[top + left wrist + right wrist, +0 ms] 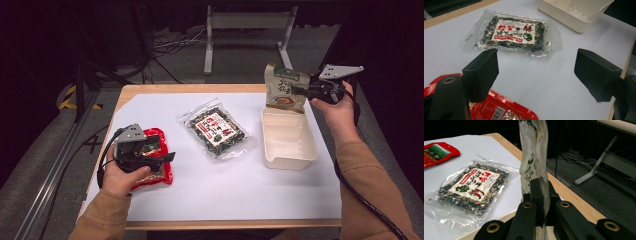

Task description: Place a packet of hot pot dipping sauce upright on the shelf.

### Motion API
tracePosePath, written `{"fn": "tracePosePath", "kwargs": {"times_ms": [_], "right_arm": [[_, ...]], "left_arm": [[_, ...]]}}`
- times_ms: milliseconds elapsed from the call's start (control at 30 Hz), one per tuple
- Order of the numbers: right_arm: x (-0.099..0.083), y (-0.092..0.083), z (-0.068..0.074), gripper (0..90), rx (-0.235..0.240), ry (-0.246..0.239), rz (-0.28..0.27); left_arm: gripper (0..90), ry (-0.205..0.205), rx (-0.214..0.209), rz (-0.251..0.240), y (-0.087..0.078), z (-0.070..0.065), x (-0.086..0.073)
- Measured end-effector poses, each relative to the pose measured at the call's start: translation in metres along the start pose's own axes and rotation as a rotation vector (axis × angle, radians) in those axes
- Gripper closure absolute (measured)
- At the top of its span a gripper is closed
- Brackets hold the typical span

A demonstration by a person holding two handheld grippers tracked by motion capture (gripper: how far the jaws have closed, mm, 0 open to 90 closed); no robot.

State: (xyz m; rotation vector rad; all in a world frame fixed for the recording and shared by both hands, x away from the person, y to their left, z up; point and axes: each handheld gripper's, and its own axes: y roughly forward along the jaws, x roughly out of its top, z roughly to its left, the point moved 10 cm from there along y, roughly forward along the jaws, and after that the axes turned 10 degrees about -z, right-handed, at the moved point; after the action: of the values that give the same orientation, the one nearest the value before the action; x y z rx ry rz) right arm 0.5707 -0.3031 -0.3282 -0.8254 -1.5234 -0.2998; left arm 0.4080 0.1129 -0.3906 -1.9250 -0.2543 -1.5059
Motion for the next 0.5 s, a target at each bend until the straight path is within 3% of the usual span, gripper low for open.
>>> {"fn": "tracePosePath", "kwargs": {"times_ms": [500], "right_arm": [[-0.022, 0.013, -0.008, 89.1, -0.003, 0.012, 0.036]], "left_arm": [[20.2, -0.007, 0.001, 0.0, 0.0, 0.003, -0.002]]}}
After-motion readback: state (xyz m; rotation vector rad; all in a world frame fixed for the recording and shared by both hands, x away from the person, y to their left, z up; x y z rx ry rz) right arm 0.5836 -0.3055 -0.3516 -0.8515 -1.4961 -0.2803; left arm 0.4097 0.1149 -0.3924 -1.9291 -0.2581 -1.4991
